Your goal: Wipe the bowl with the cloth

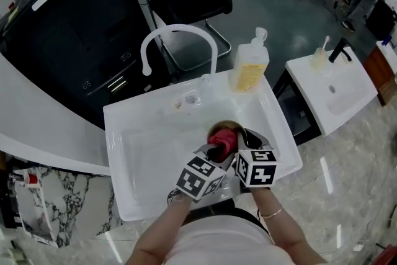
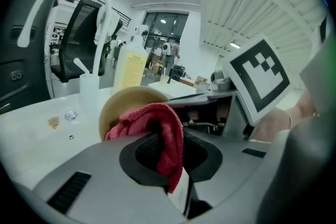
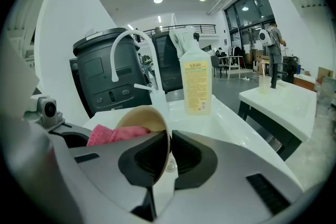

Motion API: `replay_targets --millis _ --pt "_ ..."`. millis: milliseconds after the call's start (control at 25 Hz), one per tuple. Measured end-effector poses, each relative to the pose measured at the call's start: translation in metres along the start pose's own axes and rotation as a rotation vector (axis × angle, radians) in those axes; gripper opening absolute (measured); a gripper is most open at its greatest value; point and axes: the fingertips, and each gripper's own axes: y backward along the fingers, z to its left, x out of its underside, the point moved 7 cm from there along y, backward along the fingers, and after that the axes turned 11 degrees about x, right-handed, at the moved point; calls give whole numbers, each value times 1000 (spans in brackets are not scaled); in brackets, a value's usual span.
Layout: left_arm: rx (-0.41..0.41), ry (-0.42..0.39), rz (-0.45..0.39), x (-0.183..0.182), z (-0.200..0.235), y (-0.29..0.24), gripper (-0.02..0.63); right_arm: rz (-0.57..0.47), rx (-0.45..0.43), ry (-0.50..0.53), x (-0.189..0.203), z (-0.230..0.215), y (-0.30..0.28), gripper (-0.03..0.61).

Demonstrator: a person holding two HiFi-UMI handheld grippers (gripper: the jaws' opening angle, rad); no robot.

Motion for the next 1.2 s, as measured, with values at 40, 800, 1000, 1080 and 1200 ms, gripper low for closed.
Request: replay_targets --millis 40,800,1000,1080,1200 --pt "9 -6 24 2 -1 -2 60 4 1 -3 0 -1 -1 29" --pt "-198 -142 226 30 20 14 60 90 43 -28 25 -17 -14 34" --pt "-228 -113 198 29 31 28 60 104 55 -22 28 -20 -15 34" --pt "-248 -99 189 28 35 33 60 111 59 -20 29 -21 -16 34" --pt "-286 -73 172 27 43 44 60 119 68 -18 31 -24 -17 32"
